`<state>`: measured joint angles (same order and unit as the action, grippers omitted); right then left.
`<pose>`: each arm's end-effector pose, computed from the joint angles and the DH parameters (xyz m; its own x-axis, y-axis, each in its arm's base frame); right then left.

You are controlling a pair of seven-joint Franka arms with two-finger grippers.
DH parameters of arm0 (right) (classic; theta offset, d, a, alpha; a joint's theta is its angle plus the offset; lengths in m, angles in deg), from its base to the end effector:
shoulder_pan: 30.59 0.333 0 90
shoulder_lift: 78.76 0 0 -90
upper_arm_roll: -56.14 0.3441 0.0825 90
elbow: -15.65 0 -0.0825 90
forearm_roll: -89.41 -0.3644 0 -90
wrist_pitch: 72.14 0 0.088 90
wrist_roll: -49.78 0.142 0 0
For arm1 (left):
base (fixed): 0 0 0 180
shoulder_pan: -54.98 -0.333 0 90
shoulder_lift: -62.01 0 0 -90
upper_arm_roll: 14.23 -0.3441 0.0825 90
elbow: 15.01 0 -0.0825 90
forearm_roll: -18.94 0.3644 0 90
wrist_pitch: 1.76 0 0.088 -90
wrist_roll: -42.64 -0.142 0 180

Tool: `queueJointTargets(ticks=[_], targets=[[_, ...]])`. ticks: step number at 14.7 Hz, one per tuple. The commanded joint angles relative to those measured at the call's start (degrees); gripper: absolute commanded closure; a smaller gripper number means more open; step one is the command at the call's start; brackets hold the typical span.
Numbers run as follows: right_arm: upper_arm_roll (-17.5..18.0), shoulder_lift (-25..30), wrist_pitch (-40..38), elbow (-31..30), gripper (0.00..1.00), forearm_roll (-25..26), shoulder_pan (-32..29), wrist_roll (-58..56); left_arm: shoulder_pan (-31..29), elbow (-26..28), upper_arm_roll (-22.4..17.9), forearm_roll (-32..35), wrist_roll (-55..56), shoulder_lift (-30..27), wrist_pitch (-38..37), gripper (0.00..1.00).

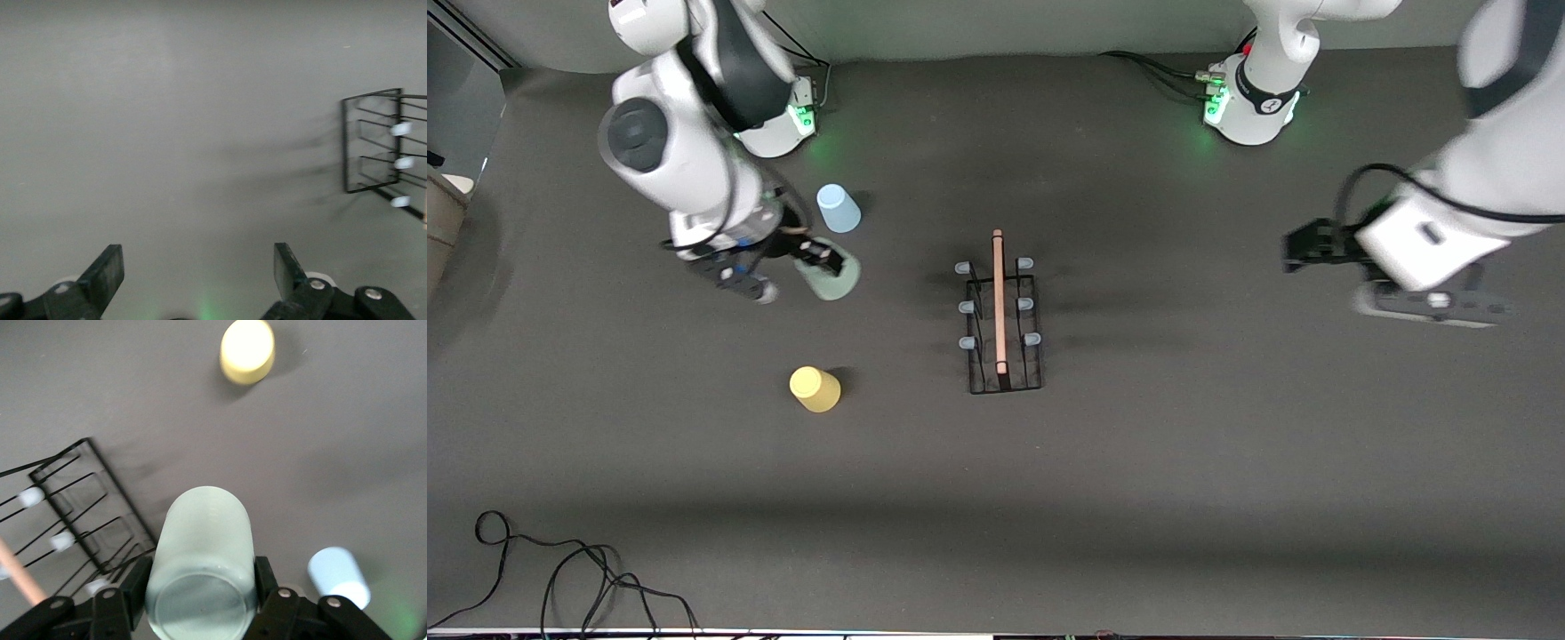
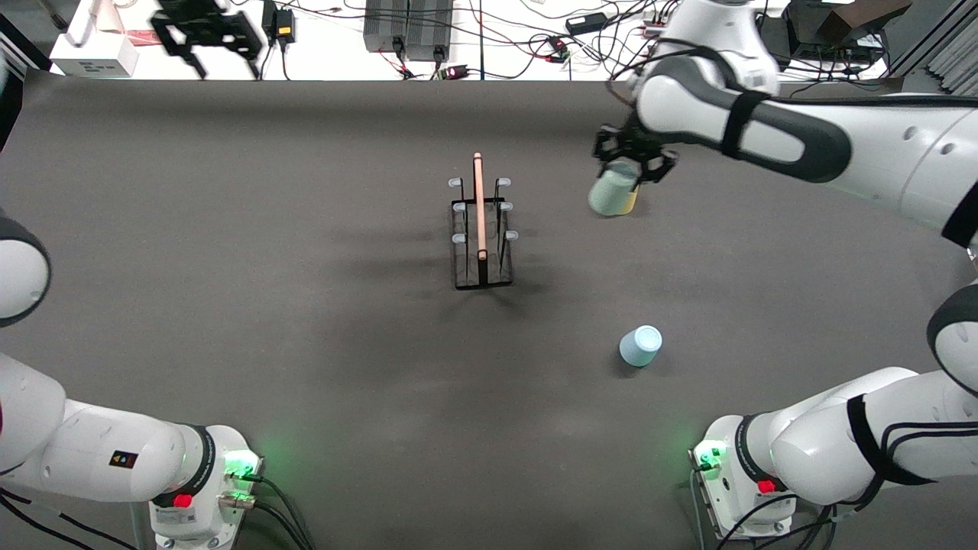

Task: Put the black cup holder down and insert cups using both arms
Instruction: 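Place the green cup onto a rack peg with the right gripper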

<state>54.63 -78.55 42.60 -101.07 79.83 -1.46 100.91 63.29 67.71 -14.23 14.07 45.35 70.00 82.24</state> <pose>0.4610 0.2585 0.4451 0.8793 -0.4557 -0.1387 -0.4673 -0.8817 -0.0654 0.5579 -0.0944 0.5895 0.9871 -0.1055 -0.1204 -0.0964 -0.9922 0.0793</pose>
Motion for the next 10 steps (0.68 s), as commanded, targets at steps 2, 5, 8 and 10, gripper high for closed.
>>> queueJointTargets(ticks=[2,5,8,10], targets=[[-0.16,-10.56,-0.49,11.85,1.00,-0.53,7.25,12.91,-4.35,6.13,0.80,2.06,-4.82,-4.30,1.70,0.00],[-0.16,-13.74,0.99,13.36,1.00,0.00,10.68,16.80,-5.42,6.14,0.80,2.23,-4.91,-4.30,1.61,0.00],[-0.16,-16.19,3.29,13.10,1.00,0.09,13.67,19.44,-5.85,6.05,0.80,4.16,-4.91,-4.30,1.43,0.00],[-0.16,-17.69,3.99,12.92,1.00,0.09,14.90,19.44,-5.77,5.87,0.80,4.34,-4.91,-4.30,1.43,0.00]])
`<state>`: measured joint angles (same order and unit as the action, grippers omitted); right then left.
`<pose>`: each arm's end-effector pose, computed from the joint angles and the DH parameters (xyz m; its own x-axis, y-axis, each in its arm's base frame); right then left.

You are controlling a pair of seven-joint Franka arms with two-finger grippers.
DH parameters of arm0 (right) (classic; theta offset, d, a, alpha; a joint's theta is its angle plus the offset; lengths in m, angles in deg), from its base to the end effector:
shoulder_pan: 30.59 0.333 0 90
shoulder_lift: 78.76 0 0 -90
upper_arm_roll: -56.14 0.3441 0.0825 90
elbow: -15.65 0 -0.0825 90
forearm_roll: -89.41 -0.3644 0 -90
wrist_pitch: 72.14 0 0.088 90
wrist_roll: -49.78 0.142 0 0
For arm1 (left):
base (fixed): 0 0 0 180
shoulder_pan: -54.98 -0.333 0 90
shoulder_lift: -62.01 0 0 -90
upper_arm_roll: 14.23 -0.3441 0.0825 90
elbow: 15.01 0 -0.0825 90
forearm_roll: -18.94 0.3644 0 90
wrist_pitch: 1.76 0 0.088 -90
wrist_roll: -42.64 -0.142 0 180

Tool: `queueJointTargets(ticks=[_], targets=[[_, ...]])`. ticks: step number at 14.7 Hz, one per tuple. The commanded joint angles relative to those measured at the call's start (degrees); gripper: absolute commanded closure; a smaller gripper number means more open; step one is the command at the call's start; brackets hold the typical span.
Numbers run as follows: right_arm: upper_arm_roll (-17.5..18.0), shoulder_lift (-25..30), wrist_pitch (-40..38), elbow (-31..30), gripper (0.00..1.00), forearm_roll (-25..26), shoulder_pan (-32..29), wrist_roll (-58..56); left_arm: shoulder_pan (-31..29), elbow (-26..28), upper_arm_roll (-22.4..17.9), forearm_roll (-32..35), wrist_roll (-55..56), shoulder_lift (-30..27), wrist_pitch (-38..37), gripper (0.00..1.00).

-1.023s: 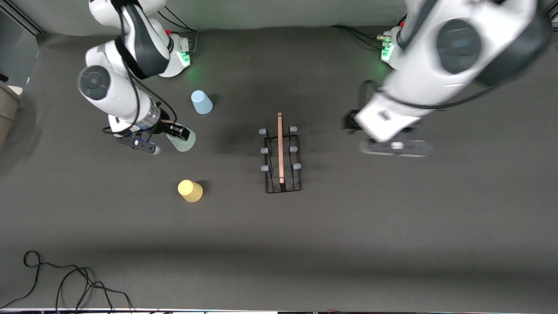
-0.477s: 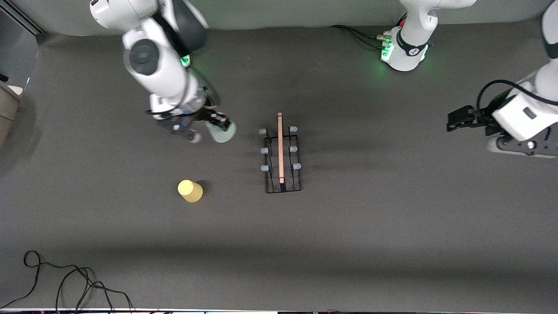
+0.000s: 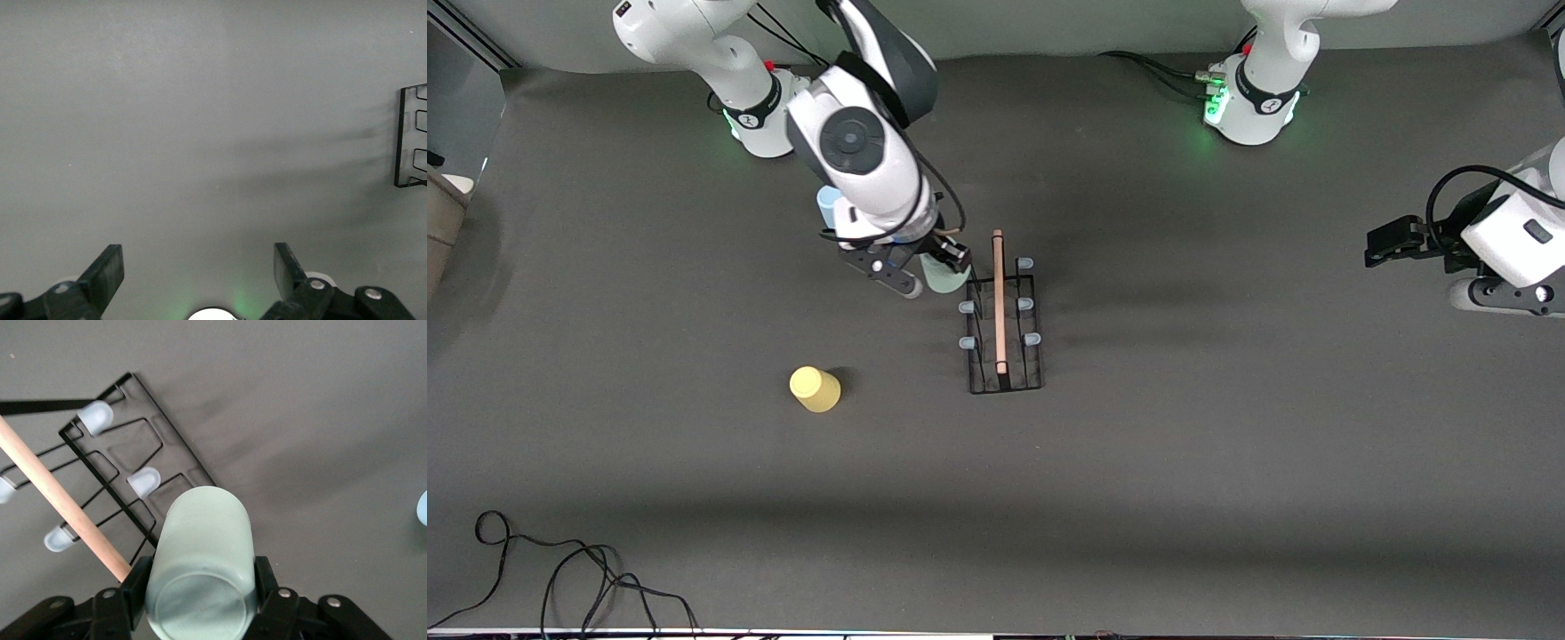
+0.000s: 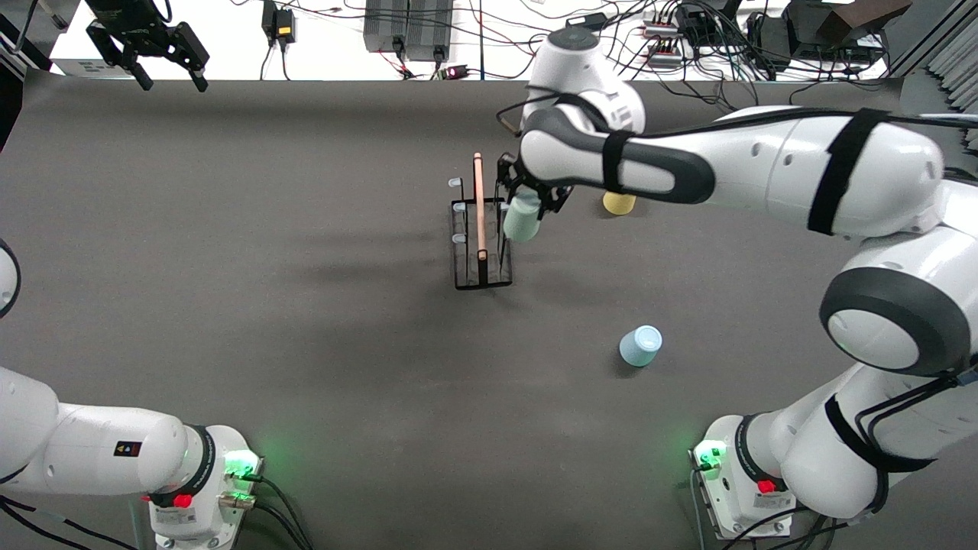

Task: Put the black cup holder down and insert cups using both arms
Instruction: 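Place the green cup onto a rack peg with the right gripper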

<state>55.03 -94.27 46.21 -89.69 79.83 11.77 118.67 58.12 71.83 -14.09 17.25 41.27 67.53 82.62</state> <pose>0.4483 0.4124 0.3817 0.8359 -0.5290 -0.1461 -0.5353 -0.8447 -0.0041 0.5490 -0.0358 0.5822 0.9869 -0.0834 -0.1380 -0.0796 -0.9963 0.0330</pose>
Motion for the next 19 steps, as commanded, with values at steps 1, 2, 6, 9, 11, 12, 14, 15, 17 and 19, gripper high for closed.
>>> queueJointTargets(ticks=[1,2,6,9,11,12,14,15,17,19], targets=[[-0.56,-2.76,0.47,1.54,1.00,0.09,2.37,1.68,-0.59,1.66,0.66,1.25,-0.83,-1.83,1.05,0.00],[-0.56,-3.38,0.56,1.54,1.00,0.17,2.47,1.68,-0.59,1.49,0.66,1.34,-0.92,-1.83,1.05,0.00],[-0.74,-6.72,3.72,1.54,0.57,0.26,3.08,1.68,-2.16,0.70,1.36,1.78,0.13,-1.57,1.14,0.00],[-0.91,-6.64,4.08,1.80,0.00,0.35,2.65,1.60,-2.43,0.69,2.24,1.61,0.49,-1.39,1.49,0.00],[-1.17,-5.68,3.55,2.07,0.00,0.44,2.29,0.90,-5.76,0.69,5.47,1.60,1.45,-1.39,1.41,0.00],[-2.22,-4.63,3.38,2.07,0.00,0.44,2.20,0.20,-6.82,0.69,6.62,1.60,1.89,-1.39,1.32,0.00],[-5.38,-2.43,0.50,2.16,0.00,0.79,2.20,-5.23,-6.30,0.69,6.64,1.78,2.24,-1.48,1.23,0.00],[-7.92,-1.29,-2.57,2.07,0.00,0.70,2.20,-10.83,-6.39,0.69,6.72,1.78,2.33,-1.48,1.23,0.00],[-13.80,-0.31,-5.58,1.98,0.00,0.70,2.29,-22.34,-6.39,0.78,6.72,1.78,2.24,-1.31,1.32,0.00],[-18.30,-0.83,-5.94,1.72,0.00,0.61,2.20,-31.06,-6.22,0.78,6.81,1.78,2.24,-1.13,1.58,0.00]])
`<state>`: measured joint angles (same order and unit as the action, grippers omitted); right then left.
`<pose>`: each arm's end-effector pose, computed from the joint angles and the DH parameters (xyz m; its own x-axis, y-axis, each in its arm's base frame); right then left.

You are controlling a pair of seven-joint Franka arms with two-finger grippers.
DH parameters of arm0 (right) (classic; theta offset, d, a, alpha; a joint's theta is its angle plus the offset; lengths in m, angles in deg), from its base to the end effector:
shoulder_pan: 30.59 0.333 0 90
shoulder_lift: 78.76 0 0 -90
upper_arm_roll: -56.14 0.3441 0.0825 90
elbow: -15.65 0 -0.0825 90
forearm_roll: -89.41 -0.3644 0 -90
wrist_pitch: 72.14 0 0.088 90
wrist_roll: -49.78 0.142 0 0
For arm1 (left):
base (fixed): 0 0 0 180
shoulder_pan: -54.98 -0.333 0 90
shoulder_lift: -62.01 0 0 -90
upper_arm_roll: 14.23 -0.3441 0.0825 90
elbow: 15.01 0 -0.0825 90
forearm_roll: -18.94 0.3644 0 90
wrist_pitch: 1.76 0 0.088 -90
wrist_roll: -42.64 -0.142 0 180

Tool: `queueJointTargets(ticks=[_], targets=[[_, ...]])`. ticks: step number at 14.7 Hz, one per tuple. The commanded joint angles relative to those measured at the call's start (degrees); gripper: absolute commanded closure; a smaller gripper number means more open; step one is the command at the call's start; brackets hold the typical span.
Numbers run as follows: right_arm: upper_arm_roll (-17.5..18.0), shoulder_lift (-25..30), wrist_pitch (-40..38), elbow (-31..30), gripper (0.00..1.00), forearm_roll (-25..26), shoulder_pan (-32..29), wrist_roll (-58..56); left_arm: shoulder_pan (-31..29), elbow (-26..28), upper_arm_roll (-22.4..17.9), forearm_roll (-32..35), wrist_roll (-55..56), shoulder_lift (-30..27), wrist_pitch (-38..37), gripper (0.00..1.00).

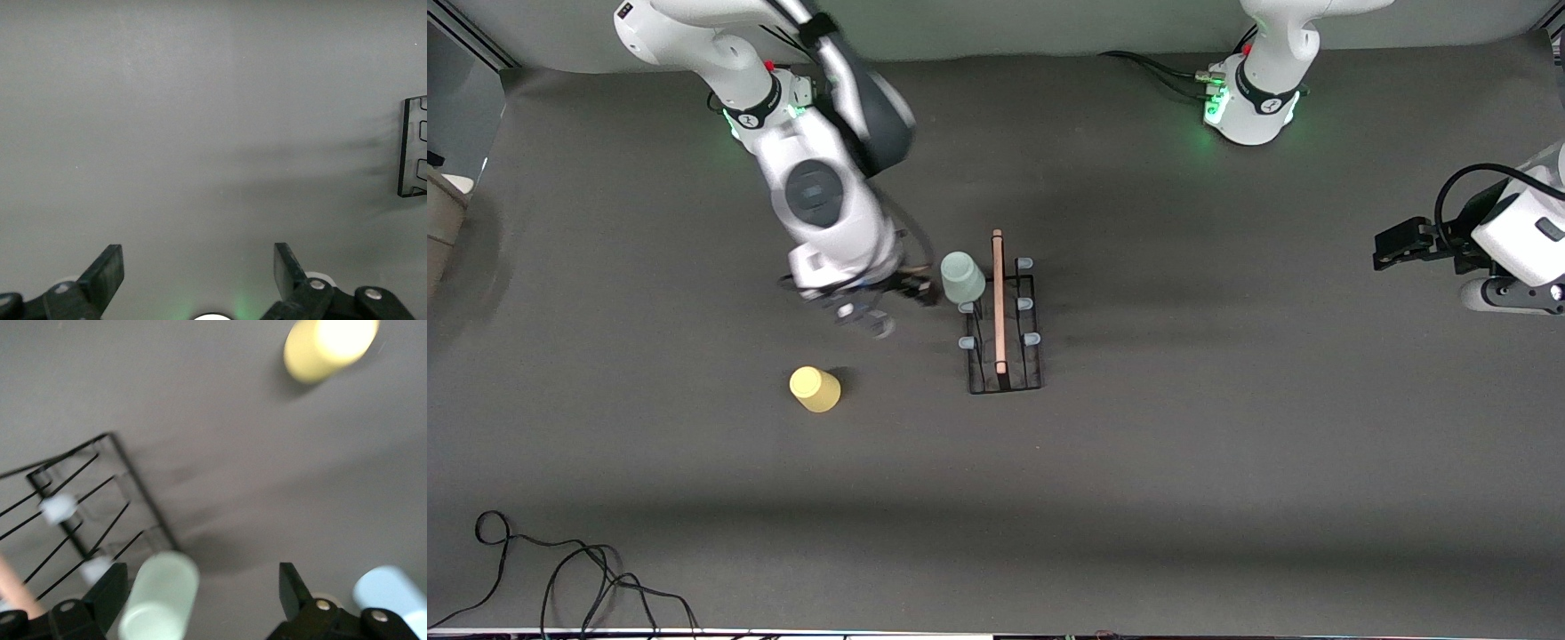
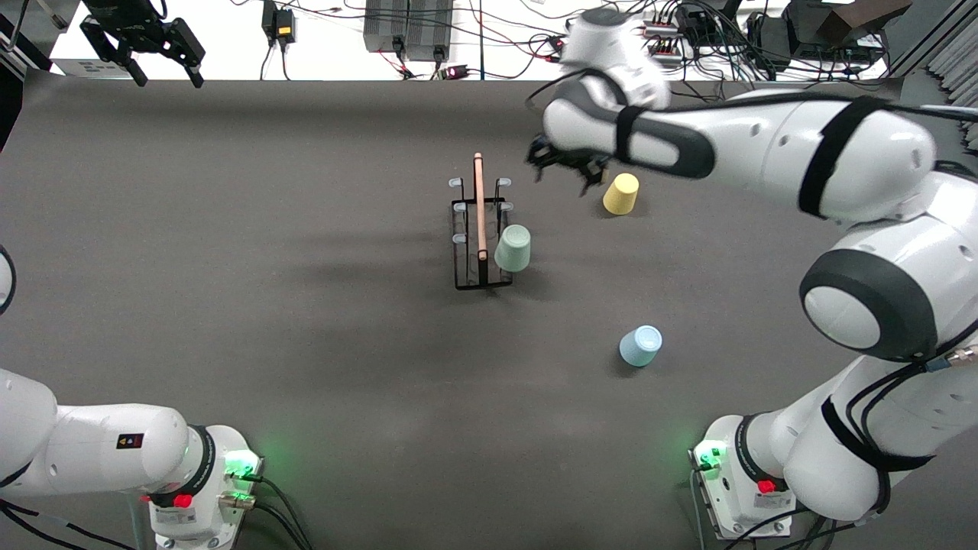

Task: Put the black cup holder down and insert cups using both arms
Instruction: 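Place the green cup onto a rack peg with the right gripper, then move the right gripper to the yellow cup and grasp it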

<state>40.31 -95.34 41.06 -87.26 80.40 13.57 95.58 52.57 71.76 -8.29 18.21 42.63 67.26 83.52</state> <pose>0.5218 0.3107 0.3869 0.9271 -0.3580 -0.1115 -0.3571 -0.9336 0.0288 0.5503 -0.0332 0.5867 0.9911 -0.0630 -0.1169 -0.0609 -0.9979 0.0222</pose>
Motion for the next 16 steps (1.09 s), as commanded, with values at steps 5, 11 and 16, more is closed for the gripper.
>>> queueJointTargets(ticks=[5,11,16], targets=[[-8.61,-4.68,4.47,-0.89,0.00,-0.75,-3.36,-20.91,-0.84,0.86,0.92,0.83,0.89,-0.68,0.59,0.00],[-8.60,-13.12,18.35,-3.09,0.00,-8.64,-7.59,-32.34,-1.19,1.04,0.92,0.83,0.80,-0.24,0.85,0.00],[-8.52,-17.08,21.36,-3.09,0.00,-13.67,-7.50,-34.02,-1.54,1.04,0.65,0.83,-0.25,0.11,1.55,0.00]])
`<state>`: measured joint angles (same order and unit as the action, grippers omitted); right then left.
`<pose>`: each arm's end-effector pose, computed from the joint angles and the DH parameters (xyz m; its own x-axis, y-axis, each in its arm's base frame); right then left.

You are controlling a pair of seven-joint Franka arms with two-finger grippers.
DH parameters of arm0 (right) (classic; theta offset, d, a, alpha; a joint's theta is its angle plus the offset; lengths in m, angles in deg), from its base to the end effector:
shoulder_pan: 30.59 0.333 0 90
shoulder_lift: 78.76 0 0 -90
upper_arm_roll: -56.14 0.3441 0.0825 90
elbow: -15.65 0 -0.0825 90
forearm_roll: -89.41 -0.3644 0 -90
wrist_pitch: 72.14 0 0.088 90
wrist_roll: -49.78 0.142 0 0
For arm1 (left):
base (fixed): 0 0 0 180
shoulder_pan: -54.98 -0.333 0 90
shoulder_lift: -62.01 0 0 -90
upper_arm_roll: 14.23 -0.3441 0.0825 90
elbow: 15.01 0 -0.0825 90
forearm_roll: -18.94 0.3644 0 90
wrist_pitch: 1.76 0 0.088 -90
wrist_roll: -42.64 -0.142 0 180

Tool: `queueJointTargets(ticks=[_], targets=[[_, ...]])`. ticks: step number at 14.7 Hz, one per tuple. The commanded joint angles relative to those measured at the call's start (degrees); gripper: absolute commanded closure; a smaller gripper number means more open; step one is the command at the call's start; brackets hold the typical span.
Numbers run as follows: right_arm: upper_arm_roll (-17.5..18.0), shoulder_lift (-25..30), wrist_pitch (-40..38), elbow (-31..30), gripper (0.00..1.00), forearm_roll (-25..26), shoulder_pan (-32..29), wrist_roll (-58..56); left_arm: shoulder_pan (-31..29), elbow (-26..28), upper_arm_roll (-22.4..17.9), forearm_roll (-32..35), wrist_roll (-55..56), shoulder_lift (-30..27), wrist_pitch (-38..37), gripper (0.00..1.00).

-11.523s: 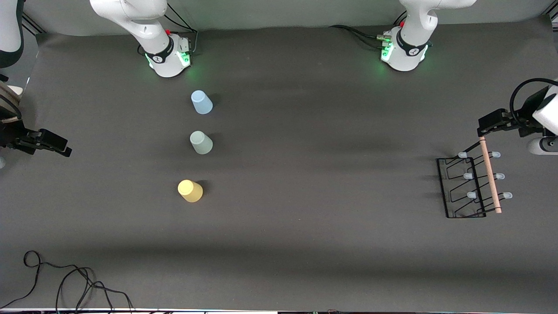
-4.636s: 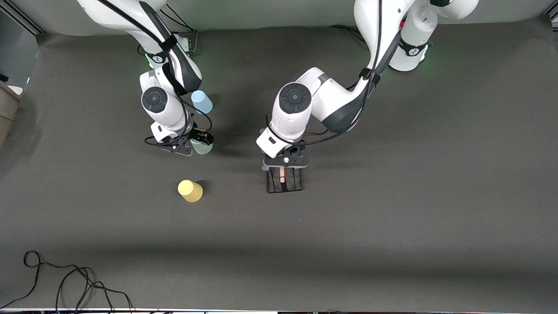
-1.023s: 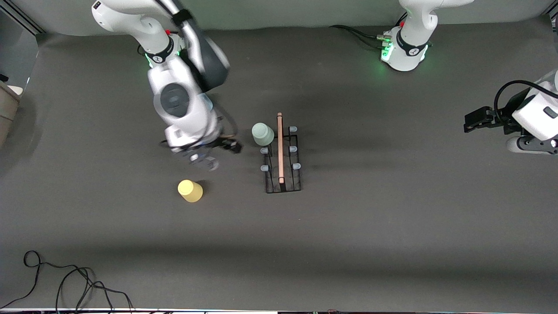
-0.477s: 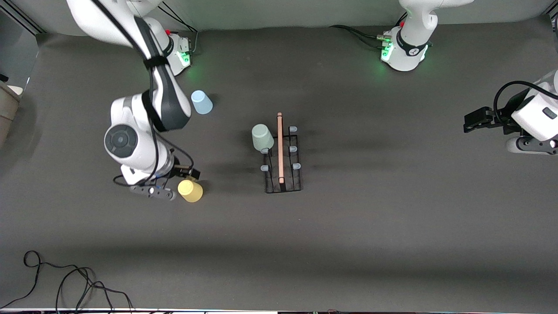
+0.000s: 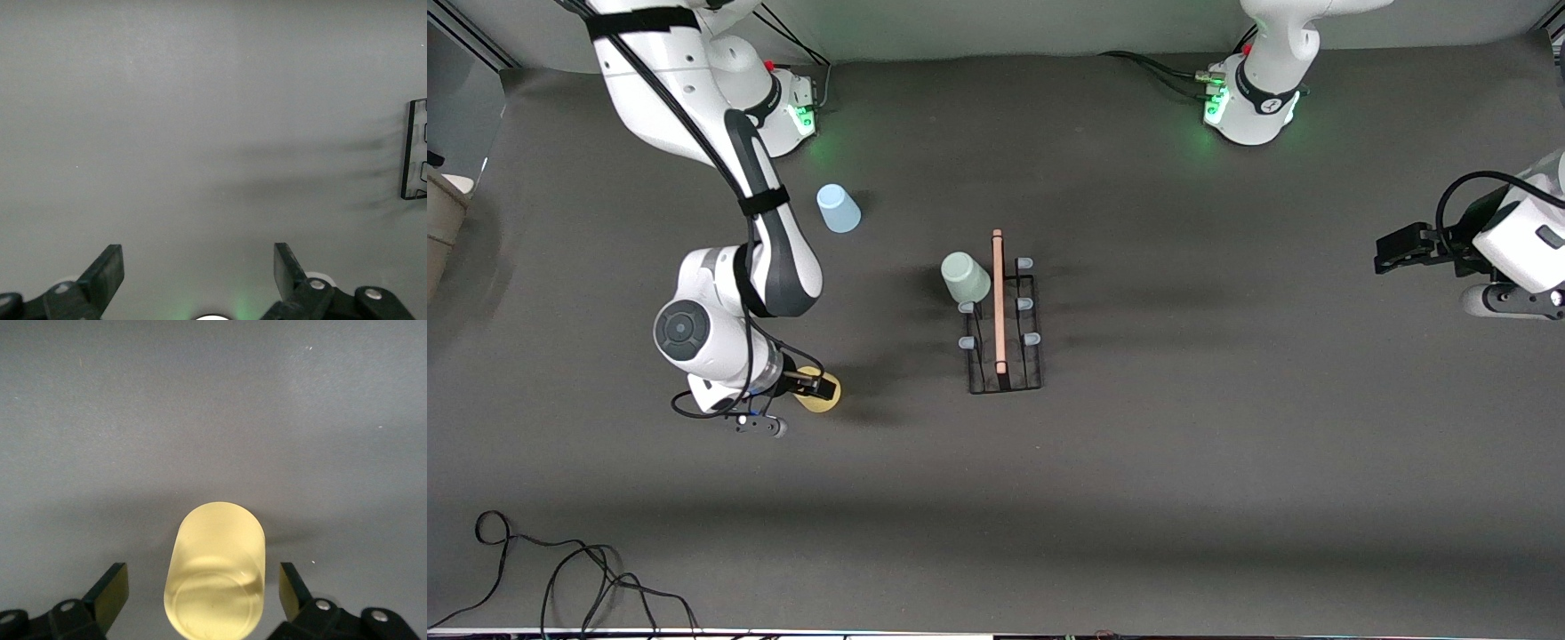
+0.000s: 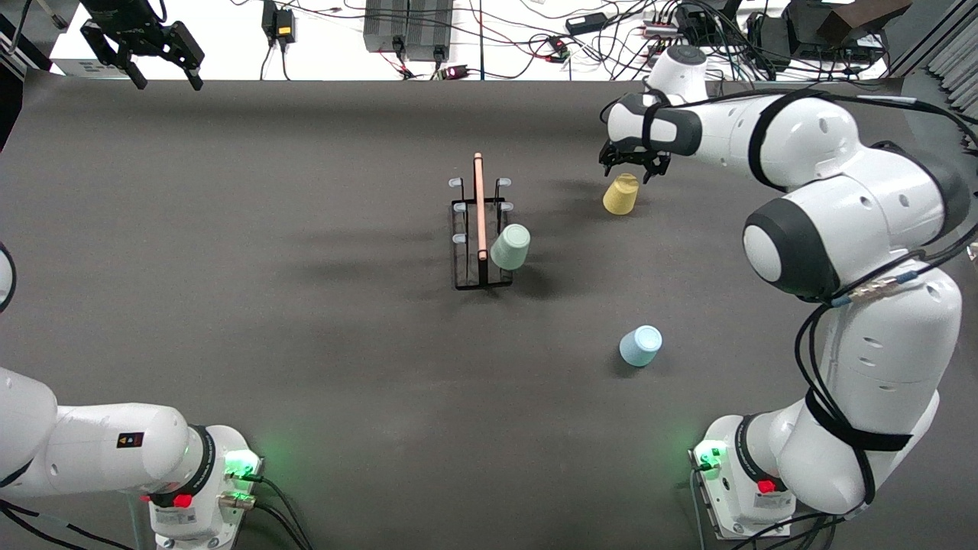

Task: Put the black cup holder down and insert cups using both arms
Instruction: 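Move the right gripper to the yellow cup and grasp it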

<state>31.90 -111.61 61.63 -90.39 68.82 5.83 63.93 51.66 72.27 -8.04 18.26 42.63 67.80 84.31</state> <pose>0.6174 0.1659 0.2349 0.9732 -0.2284 -0.0284 -0.2290 -0.9732 -0.0211 0.5543 -0.0266 0.5786 0.9913 -0.0515 -0.1213 -0.0491 -0.9985 0.0227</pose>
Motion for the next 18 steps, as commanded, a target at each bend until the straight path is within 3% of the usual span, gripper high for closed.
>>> queueJointTargets(ticks=[1,4,5,6,11,14,18], targets=[[-0.02,-1.33,0.79,-0.05,0.00,-2.17,0.23,-2.38,-0.63,0.53,0.32,0.77,-0.25,-0.44,0.94,0.00],[0.06,-2.39,0.44,-0.83,0.00,-2.17,0.32,-2.38,-0.63,0.53,0.32,0.77,-0.25,-0.35,0.94,0.00],[0.15,-2.22,0.44,-1.01,0.46,-2.09,0.32,-2.73,-0.63,0.53,0.32,0.77,-0.25,-0.35,1.03,0.00],[0.15,-1.69,-0.08,-1.01,0.99,-2.26,0.32,-2.90,-0.63,0.53,0.32,0.77,-0.25,-0.35,1.20,0.00],[-0.29,5.59,-7.01,-0.66,1.00,-2.61,0.41,-1.07,-0.81,0.70,0.23,0.77,-0.16,-0.61,2.69,0.00],[-0.11,9.91,-10.63,0.47,1.00,-2.52,2.15,8.40,-0.81,0.70,0.23,0.77,-0.16,-0.70,2.96,0.00],[-0.20,10.71,-11.43,4.33,1.00,-2.35,9.35,23.86,-0.81,0.62,0.23,0.77,-0.16,-0.61,2.43,0.00]])
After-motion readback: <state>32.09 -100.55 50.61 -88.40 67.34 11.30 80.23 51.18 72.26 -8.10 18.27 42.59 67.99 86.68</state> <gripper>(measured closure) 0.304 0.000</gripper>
